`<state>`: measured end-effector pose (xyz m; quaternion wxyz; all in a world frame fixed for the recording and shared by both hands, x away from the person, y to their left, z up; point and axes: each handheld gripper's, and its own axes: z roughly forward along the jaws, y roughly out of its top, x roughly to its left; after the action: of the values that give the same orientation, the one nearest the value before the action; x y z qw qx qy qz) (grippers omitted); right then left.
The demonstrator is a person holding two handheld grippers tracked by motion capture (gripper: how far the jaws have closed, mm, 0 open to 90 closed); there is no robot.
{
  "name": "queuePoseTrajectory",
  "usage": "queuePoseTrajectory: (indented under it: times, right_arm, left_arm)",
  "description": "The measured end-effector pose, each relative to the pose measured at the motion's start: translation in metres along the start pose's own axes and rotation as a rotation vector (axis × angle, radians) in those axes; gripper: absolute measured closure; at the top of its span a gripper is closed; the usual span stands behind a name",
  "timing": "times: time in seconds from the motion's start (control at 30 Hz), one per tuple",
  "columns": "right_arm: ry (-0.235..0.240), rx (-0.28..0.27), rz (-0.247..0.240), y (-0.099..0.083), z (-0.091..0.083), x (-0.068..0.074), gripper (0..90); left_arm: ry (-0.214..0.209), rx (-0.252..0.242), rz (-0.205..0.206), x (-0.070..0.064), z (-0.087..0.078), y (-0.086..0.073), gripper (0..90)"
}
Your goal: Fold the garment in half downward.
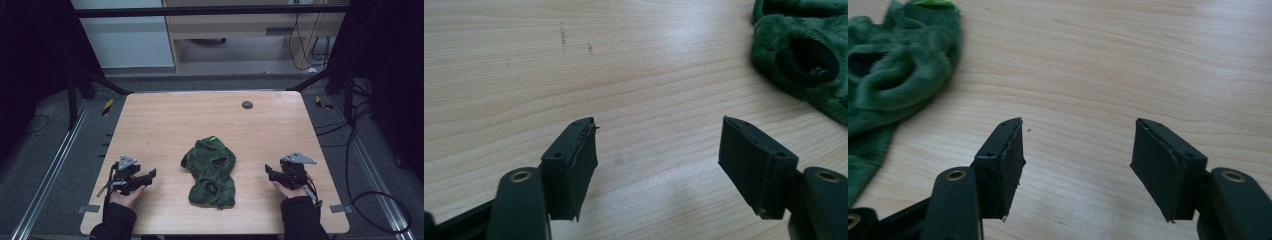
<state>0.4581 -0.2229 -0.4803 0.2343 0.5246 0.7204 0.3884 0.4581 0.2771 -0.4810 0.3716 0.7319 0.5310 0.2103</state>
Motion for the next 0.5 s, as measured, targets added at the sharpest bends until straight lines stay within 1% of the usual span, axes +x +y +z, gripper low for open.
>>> queuePoseTrajectory:
  times: [0.07,0.1,0.27,0.3,0.33,0.43,0.5]
  right_arm:
    - [0.012,-0.004,-0.006,0.001,-0.001,0.002,37.3]
    - [0.019,-0.004,-0.008,0.001,-0.002,0.003,37.3]
    - [0.03,-0.006,-0.016,0.001,-0.003,0.008,38.2]
    - [0.037,-0.007,-0.013,0.002,-0.004,0.009,38.3]
    - [0.035,-0.013,-0.022,0.004,-0.005,0.01,38.3]
    - [0.049,-0.025,-0.021,0.008,-0.007,0.014,38.8]
    - [0.065,-0.018,-0.037,0.011,-0.006,0.017,40.1]
  left_arm:
    - [-0.013,0.003,0.002,-0.003,0.0,0.0,33.5]
    - [-0.013,0.003,0.002,-0.003,0.0,0.0,34.1]
    - [-0.036,0.002,0.013,-0.009,-0.001,0.002,36.9]
    - [-0.04,0.001,0.021,-0.01,-0.002,0.003,37.8]
    - [-0.043,0.002,0.027,-0.011,-0.002,0.003,38.4]
    - [-0.056,0.0,0.028,-0.014,-0.003,0.004,39.7]
    - [-0.06,-0.003,0.03,-0.015,-0.004,0.005,40.7]
